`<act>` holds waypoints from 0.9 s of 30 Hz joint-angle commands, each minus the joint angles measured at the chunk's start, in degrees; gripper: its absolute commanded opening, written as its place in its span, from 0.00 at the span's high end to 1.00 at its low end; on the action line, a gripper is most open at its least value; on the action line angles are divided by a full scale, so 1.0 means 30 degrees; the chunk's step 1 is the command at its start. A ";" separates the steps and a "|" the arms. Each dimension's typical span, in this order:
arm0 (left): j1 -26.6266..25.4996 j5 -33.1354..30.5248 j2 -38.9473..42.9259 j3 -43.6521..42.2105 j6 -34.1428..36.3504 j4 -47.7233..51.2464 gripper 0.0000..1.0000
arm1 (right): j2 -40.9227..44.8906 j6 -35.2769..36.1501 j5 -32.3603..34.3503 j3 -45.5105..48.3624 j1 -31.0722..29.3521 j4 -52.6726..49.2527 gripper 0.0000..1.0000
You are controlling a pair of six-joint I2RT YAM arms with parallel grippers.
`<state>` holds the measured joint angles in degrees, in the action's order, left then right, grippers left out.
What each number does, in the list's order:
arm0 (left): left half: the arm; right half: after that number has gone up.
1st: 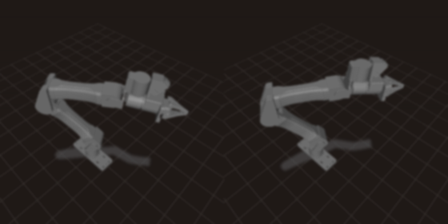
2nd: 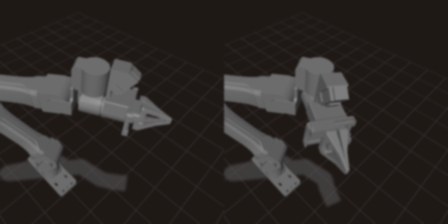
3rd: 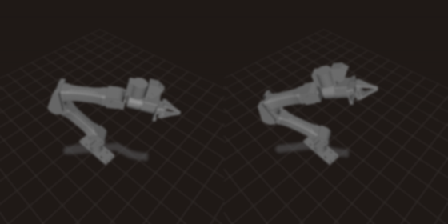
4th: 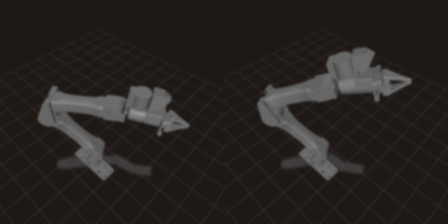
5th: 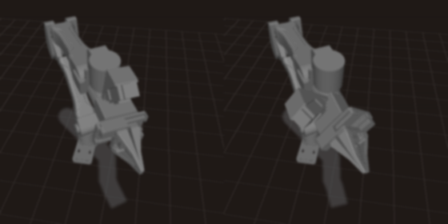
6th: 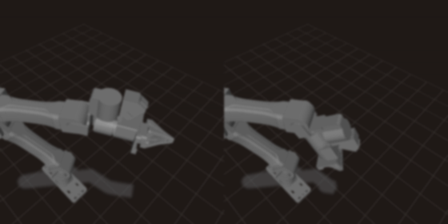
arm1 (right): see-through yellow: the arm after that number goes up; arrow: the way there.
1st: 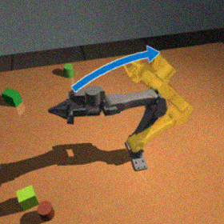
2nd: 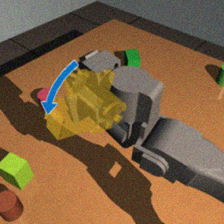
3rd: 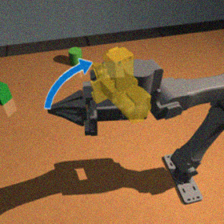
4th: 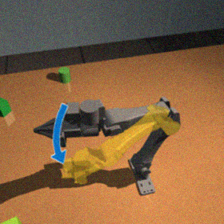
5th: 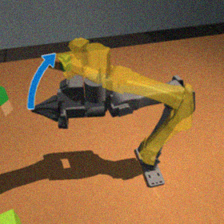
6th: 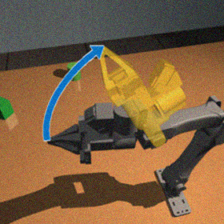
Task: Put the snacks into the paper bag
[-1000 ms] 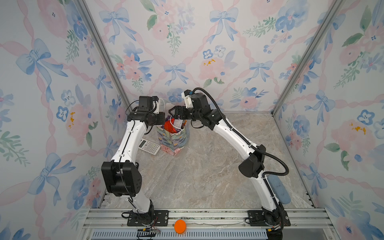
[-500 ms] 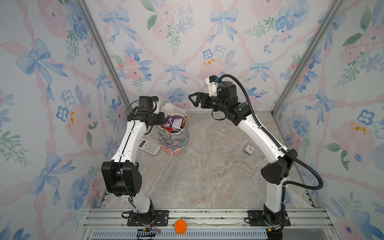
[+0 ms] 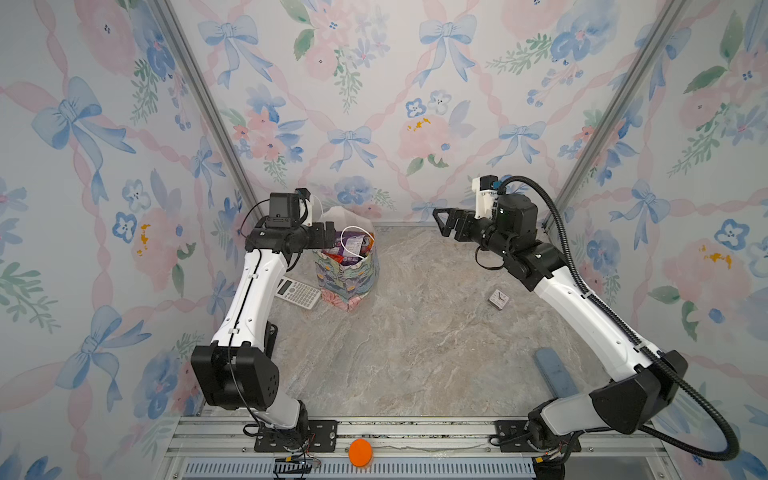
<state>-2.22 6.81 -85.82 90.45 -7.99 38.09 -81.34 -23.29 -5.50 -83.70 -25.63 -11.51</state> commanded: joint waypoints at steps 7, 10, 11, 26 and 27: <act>-0.0138 0.0623 1.0512 -0.9687 -0.2396 -0.8599 0.02 | 0.5181 0.4168 0.3812 0.8079 0.1829 0.1637 0.03; -0.0306 0.0480 1.3826 -1.3918 -0.3386 -1.1680 0.02 | 0.6959 0.5671 0.5553 1.2010 0.2395 0.3954 0.04; -0.0379 0.0226 1.4681 -1.5219 -0.3484 -1.2701 0.02 | 0.7392 0.5675 0.5982 1.3008 0.2658 0.4538 0.03; -0.1912 -0.7330 1.5146 -2.7084 -0.0382 -2.4523 0.02 | 0.4846 0.8481 0.8421 2.1501 0.5185 1.7060 0.04; -0.1870 -0.7394 1.4768 -2.7612 0.0183 -2.5719 0.02 | 0.4038 0.8353 0.7907 2.1781 0.5479 1.8075 0.04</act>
<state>-7.75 -11.44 -39.75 10.87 -12.91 -26.85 -65.08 0.67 18.35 -21.12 -11.05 30.13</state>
